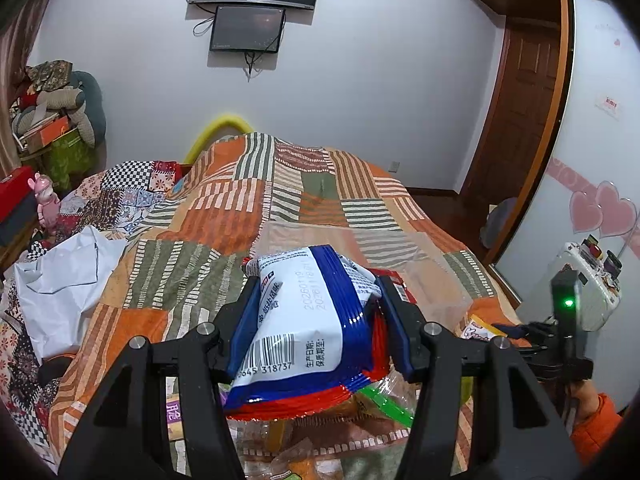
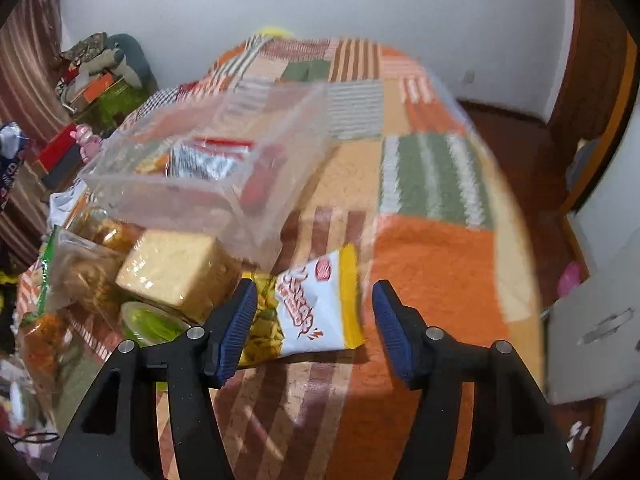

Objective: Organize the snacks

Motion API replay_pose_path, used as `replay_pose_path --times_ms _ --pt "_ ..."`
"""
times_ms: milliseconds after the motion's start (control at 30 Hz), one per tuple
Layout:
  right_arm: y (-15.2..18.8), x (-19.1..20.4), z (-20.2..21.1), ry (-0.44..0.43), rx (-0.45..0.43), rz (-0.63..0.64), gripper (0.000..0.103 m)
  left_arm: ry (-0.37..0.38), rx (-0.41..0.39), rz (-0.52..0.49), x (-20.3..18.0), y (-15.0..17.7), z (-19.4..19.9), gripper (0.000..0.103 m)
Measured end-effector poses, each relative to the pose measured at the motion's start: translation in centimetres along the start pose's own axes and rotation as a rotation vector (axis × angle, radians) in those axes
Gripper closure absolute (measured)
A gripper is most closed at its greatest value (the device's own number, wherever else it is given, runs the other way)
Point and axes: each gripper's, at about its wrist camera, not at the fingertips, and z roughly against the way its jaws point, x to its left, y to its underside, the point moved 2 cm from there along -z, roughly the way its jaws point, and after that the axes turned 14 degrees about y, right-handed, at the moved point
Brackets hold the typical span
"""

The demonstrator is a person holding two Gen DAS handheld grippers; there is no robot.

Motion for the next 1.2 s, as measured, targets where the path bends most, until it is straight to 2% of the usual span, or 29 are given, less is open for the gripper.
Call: replay_pose_path --times_ms 100,133,167,200,400,600,700,933,1200 --pt "0.4 -0.2 -1.5 -0.051 0.039 -0.028 0.048 -0.005 0.007 0.002 0.3 0.0 -0.4 0.047" --pt "0.5 -0.2 -1.6 -0.059 0.037 -0.033 0.06 -0.005 0.008 0.003 0.3 -0.1 -0.5 0.047" --pt "0.4 -0.2 -1.5 -0.083 0.032 -0.034 0.069 -0.006 0.009 0.004 0.3 -0.2 -0.7 0.047" --pt "0.4 -0.1 -1.4 -0.094 0.031 -0.035 0.073 -0.007 0.01 0.005 0.4 -0.2 -0.8 0.047" --pt "0.4 -0.3 0.5 -0.047 -0.026 -0.044 0.082 -0.005 0.005 -0.006 0.5 -0.5 -1.1 0.047" --pt "-0.9 -0.8 3.6 0.012 -0.123 -0.031 0.083 -0.004 -0.001 -0.01 0.7 -1.1 -1.3 0.047" --pt "-2.3 -1.0 5.2 0.014 -0.184 -0.03 0.083 -0.006 -0.014 -0.014 0.7 -1.9 -1.4 0.047" --pt "-4.8 0.0 7.6 -0.031 -0.288 -0.024 0.083 -0.003 -0.033 -0.051 0.1 -3.7 -1.9 0.047" --pt "-6.4 2.7 7.8 -0.079 -0.33 0.005 0.083 0.005 -0.024 -0.061 0.1 -5.1 -4.1 0.047"
